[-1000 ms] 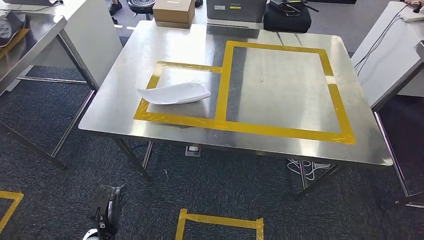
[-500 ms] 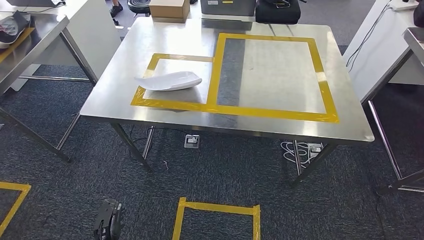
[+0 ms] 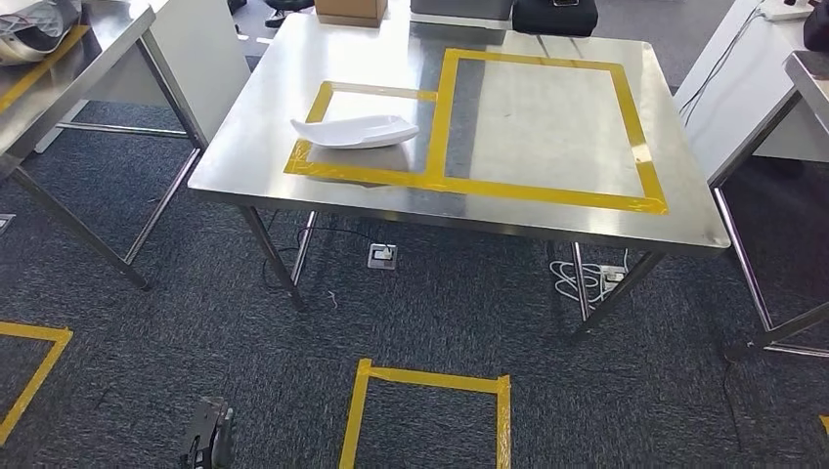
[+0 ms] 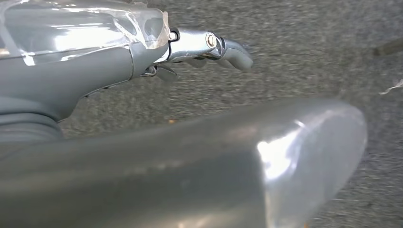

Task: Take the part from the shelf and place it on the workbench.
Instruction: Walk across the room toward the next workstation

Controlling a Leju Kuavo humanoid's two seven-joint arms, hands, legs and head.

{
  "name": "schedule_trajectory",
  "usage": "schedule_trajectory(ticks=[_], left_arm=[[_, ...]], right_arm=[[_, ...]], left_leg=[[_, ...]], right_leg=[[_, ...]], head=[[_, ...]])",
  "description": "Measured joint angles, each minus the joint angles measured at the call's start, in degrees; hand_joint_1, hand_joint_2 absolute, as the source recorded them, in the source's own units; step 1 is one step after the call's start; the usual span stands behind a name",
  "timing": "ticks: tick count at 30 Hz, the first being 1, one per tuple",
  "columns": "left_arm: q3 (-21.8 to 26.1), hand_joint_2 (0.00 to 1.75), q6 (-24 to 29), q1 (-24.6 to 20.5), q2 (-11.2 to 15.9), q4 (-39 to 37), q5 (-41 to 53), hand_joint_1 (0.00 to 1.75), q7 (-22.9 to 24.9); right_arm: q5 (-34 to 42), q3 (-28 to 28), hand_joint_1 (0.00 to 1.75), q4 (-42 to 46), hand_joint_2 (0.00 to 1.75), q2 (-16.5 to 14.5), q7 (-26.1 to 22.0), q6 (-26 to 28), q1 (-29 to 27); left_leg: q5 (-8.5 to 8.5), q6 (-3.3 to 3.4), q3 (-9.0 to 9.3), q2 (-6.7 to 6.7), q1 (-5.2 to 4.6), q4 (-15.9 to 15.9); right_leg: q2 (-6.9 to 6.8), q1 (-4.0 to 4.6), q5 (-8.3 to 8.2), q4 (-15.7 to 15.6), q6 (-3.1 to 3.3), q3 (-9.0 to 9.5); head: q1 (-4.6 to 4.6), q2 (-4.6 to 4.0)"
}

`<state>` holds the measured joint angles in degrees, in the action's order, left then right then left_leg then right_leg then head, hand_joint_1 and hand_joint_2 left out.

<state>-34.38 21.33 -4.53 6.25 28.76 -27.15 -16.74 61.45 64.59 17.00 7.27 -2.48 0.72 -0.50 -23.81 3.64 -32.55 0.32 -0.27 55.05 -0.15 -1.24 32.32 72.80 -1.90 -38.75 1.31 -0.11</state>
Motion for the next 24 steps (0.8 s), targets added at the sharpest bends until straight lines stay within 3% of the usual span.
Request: schedule_trajectory(ticks=[1, 2, 4, 6, 8, 9, 11, 13, 14, 15, 16, 17, 20, 21, 23, 24], left_arm=[[0.0, 0.00, -0.1, 0.0, 0.0, -0.2, 0.0, 0.00, 0.2], [0.0, 0.00, -0.3, 0.0, 0.0, -0.3, -0.1, 0.00, 0.7], [-0.2, 0.00, -1.0, 0.1, 0.0, -0.9, -0.3, 0.00, 1.8], [-0.5, 0.00, -1.7, 0.2, 0.0, -1.9, -0.6, 0.00, 2.8], [-1.1, 0.00, -2.3, 0.7, 0.0, -3.5, -0.8, 0.00, 3.6], [-1.5, 0.00, -2.6, 1.0, 0.0, -4.4, -0.9, 0.00, 4.3], [-2.3, 0.00, -2.9, 1.7, 0.2, -6.2, -0.6, 0.00, 5.7], [-3.4, 0.00, -2.9, 2.0, 0.3, -7.6, 0.2, 0.00, 6.8], [-3.9, 0.00, -2.9, 2.0, 0.4, -8.2, 0.5, 0.00, 7.3], [-4.5, 0.00, -2.9, 2.0, 0.4, -8.6, 0.9, 0.00, 7.7], [-5.0, 0.00, -2.9, 1.9, 0.4, -8.8, 1.1, 0.00, 8.1], [-5.5, 0.00, -2.8, 1.7, 0.5, -9.0, 1.5, 0.00, 8.5], [-6.7, 0.00, -2.6, 0.2, 0.5, -9.2, 2.2, 0.00, 9.5], [-7.0, 0.00, -2.4, -0.3, 0.5, -9.2, 2.4, 0.00, 9.8], [-7.6, 0.00, -2.0, -1.2, 0.3, -9.2, 2.8, 0.00, 10.4], [-7.9, 0.00, -1.8, -1.6, 0.2, -9.2, 2.9, 0.00, 10.6]], right_arm=[[0.0, 0.1, 0.00, 0.0, 0.00, 0.1, 0.0, 0.0, 0.0], [0.0, 0.1, 0.00, 0.0, 0.00, 0.1, -0.1, 0.1, 0.1], [0.1, 0.3, 0.00, 0.0, 0.00, 0.3, -0.1, 0.2, 0.3], [0.1, 0.6, 0.00, 0.1, 0.00, 0.4, -0.2, 0.5, 0.5], [0.1, 1.0, 0.00, 0.1, 0.00, 0.5, -0.3, 0.8, 0.6], [0.1, 1.3, 0.00, 0.1, 0.00, 0.5, -0.3, 0.9, 0.6], [-0.4, 1.9, 0.00, 0.1, 0.00, 0.5, -1.3, 1.6, 0.7], [-1.3, 2.6, 0.00, 0.1, 0.00, 0.5, -3.2, 2.5, 0.7], [-1.7, 3.0, 0.00, 0.1, 0.00, 0.5, -3.9, 2.8, 0.8], [-1.9, 3.3, 0.00, 0.1, 0.00, 0.5, -4.4, 2.9, 0.8], [-2.0, 3.6, 0.00, 0.2, 0.00, 0.5, -4.8, 2.8, 1.0], [-2.0, 3.9, 0.00, 0.2, 0.00, 0.5, -4.9, 2.3, 1.1], [-1.9, 4.3, 0.00, 0.2, 0.00, 0.8, -4.9, 0.3, 2.0], [-1.9, 4.4, 0.00, 0.2, 0.00, 0.9, -4.8, -0.3, 2.4], [-1.9, 4.6, 0.00, 0.2, 0.00, 1.0, -4.6, -1.2, 3.0], [-1.9, 4.6, 0.00, 0.2, 0.00, 1.1, -4.5, -1.4, 3.2]], left_leg=[[0.60, -0.06, -0.90, 0.00, -0.10, 0.1], [1.15, -0.16, -1.76, -0.02, -0.16, 0.3], [2.12, -0.58, -3.27, -0.02, -0.27, 0.9], [3.15, -1.19, -4.02, 0.06, -0.21, 1.1], [3.97, -1.84, -4.34, 0.07, 0.00, 1.0], [3.46, -2.18, -4.66, -0.03, 0.10, 1.3], [-0.83, -2.96, -5.96, -0.26, 0.40, 5.0], [-6.51, -3.74, -7.71, -0.35, 0.82, 12.5], [-7.87, -4.04, -8.16, -0.35, 1.04, 15.8], [-7.93, -4.28, -7.81, -0.34, 1.24, 17.5], [-7.06, -4.45, -6.62, -0.33, 1.42, 17.4], [-5.60, -4.55, -4.20, -0.34, 1.60, 14.8], [-4.45, -4.32, 3.20, -0.69, 1.60, 4.1], [-4.85, -4.05, 3.98, -0.83, 1.39, 2.6], [-4.49, -3.12, 3.84, -0.83, 1.07, 1.8], [-4.01, -2.46, 3.53, -0.68, 1.04, 1.5]], right_leg=[[0.00, 0.01, -0.95, -0.8, -0.56, 1.57], [0.00, 0.05, -2.12, -3.6, -0.94, 4.15], [0.01, 0.33, -2.54, -12.6, -0.59, 10.42], [0.08, 0.80, -1.93, -17.8, 0.18, 13.51], [0.09, 0.79, -2.64, -18.3, 0.77, 13.03], [0.06, 0.61, -3.09, -18.5, 1.18, 12.72], [-0.06, 0.13, -4.31, -18.7, 2.18, 11.88], [-0.17, 0.20, -5.37, -18.4, 2.44, 10.56], [-0.23, 0.20, -5.83, -18.2, 2.31, 9.79], [-0.27, 0.15, -6.22, -18.0, 2.17, 9.00], [-0.30, 0.07, -6.53, -17.6, 2.01, 8.26], [-0.31, -0.03, -6.78, -17.2, 1.81, 7.57], [-0.33, -0.07, -7.55, -16.2, 0.73, 6.04], [-0.34, -0.05, -7.98, -16.1, 0.14, 5.71], [-0.30, -0.16, -8.85, -16.2, -1.01, 5.22], [-0.27, -0.23, -8.66, -16.0, -1.20, 4.85]], head=[[0.00, 0.00], [0.00, 0.00], [0.04, 0.00], [0.07, 0.00], [0.00, 0.00], [-0.02, 0.00], [0.12, 0.00], [0.27, 0.00], [0.26, 0.00], [0.27, 0.00], [0.26, 0.00], [0.27, 0.00], [0.25, 0.00], [0.24, 0.00], [0.22, 0.00], [0.20, 0.00]])
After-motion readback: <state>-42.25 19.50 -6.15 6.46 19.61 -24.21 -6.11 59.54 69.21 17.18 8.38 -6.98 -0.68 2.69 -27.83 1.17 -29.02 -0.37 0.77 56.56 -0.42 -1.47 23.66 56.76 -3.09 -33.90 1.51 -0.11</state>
